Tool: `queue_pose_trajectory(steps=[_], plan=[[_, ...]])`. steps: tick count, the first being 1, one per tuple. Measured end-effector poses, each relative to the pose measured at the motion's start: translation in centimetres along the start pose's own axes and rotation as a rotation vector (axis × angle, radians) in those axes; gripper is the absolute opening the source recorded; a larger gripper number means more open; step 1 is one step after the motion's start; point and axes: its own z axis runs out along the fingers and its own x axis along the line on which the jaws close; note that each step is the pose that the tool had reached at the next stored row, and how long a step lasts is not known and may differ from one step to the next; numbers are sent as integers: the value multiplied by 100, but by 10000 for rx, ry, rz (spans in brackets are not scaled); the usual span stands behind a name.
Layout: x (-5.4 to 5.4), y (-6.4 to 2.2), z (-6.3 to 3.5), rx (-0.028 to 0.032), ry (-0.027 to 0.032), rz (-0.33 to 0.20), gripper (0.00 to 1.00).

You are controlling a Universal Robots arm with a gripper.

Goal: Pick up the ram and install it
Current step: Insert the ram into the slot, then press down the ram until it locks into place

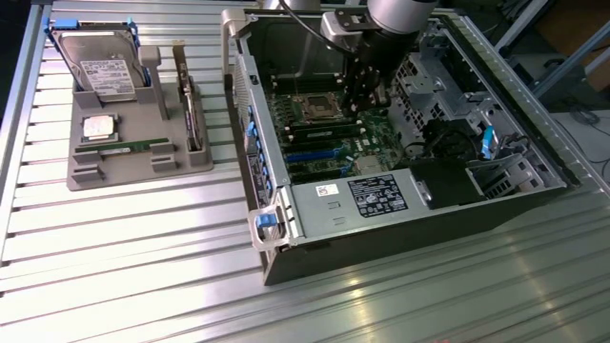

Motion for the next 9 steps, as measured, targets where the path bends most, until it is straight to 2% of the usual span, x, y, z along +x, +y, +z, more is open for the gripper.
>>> queue_pose_trajectory(steps=[9], plan=[[0, 0, -14, -1, 1, 0, 26]])
